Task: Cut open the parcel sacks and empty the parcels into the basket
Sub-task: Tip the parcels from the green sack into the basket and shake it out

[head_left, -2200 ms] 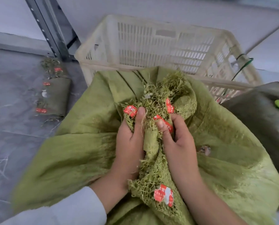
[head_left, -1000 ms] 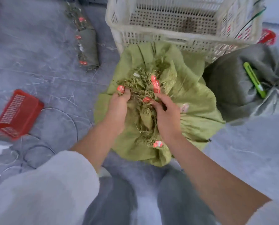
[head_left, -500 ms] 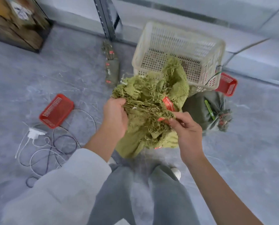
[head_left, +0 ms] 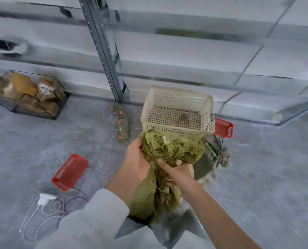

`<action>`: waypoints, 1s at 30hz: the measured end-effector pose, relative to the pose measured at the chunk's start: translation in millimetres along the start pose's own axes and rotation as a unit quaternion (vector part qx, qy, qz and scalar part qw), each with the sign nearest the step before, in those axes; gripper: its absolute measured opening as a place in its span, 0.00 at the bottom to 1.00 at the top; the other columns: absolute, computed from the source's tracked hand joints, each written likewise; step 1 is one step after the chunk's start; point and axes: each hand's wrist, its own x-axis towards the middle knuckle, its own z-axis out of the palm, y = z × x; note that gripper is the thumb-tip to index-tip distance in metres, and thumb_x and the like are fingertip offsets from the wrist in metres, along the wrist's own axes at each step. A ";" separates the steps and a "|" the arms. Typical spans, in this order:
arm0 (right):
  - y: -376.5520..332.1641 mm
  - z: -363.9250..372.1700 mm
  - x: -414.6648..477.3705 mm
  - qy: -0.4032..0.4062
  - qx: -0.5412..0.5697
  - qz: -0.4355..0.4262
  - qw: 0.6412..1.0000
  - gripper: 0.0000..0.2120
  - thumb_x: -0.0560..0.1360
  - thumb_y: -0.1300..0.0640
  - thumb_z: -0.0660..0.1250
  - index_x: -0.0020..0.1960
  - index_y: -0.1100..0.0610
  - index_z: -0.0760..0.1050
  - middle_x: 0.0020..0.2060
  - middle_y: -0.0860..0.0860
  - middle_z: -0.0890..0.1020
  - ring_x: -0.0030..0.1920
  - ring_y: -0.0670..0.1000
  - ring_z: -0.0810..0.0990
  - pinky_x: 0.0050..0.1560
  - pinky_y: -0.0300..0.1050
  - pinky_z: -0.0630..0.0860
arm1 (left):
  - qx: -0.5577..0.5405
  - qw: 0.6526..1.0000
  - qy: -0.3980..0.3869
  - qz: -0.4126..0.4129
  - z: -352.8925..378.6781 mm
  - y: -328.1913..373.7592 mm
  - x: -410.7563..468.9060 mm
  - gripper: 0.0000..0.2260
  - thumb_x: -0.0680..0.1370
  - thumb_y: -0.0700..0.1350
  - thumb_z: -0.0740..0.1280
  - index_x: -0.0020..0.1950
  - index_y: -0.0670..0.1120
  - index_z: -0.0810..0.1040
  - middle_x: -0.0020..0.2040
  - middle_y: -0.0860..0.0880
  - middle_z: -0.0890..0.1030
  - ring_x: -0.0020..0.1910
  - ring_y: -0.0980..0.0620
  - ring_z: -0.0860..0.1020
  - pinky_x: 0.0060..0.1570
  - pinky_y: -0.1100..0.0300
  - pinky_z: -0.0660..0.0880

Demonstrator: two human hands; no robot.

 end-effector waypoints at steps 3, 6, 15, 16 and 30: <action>-5.4 -5.7 11.3 -0.052 0.026 0.078 0.995 0.22 0.69 0.39 0.72 0.53 0.54 0.76 0.38 0.52 0.85 0.36 0.48 0.79 0.39 0.42 0.72 | 0.044 0.999 -0.017 0.012 -9.3 20.9 -7.5 0.22 0.82 0.48 0.52 0.45 0.42 0.85 0.44 0.43 0.86 0.42 0.47 0.85 0.40 0.54 0.79; -9.2 2.1 27.9 0.001 -0.093 0.063 0.994 0.12 0.73 0.49 0.71 0.53 0.53 0.78 0.39 0.52 0.85 0.34 0.47 0.76 0.38 0.41 0.73 | 0.102 0.994 -0.033 -0.003 -17.4 36.3 -14.8 0.23 0.82 0.48 0.53 0.41 0.44 0.85 0.42 0.45 0.85 0.41 0.48 0.84 0.39 0.55 0.79; -45.2 -29.6 27.6 0.082 -0.348 -0.150 0.922 0.13 0.71 0.65 0.66 0.55 0.58 0.72 0.50 0.54 0.78 0.51 0.59 0.78 0.47 0.50 0.79 | 0.207 0.972 0.108 0.008 -54.0 93.2 -9.1 0.12 0.80 0.48 0.59 0.42 0.45 0.77 0.29 0.49 0.82 0.30 0.51 0.81 0.33 0.59 0.76; -50.8 -34.6 25.6 0.081 -0.357 -0.180 0.913 0.13 0.71 0.65 0.66 0.54 0.56 0.71 0.48 0.49 0.76 0.50 0.54 0.77 0.44 0.42 0.76 | 0.213 0.971 0.109 -0.001 -56.7 98.2 -6.6 0.12 0.80 0.48 0.59 0.41 0.45 0.77 0.29 0.49 0.81 0.30 0.51 0.80 0.33 0.59 0.76; -129.9 -62.3 35.5 0.134 -0.431 -0.193 0.871 0.13 0.71 0.75 0.57 0.48 0.67 0.78 0.44 0.62 0.81 0.45 0.60 0.78 0.43 0.52 0.74 | 0.758 0.649 -0.031 0.049 -95.2 173.6 3.8 0.31 0.59 0.68 0.76 0.55 0.53 0.76 0.50 0.56 0.79 0.49 0.59 0.78 0.46 0.64 0.73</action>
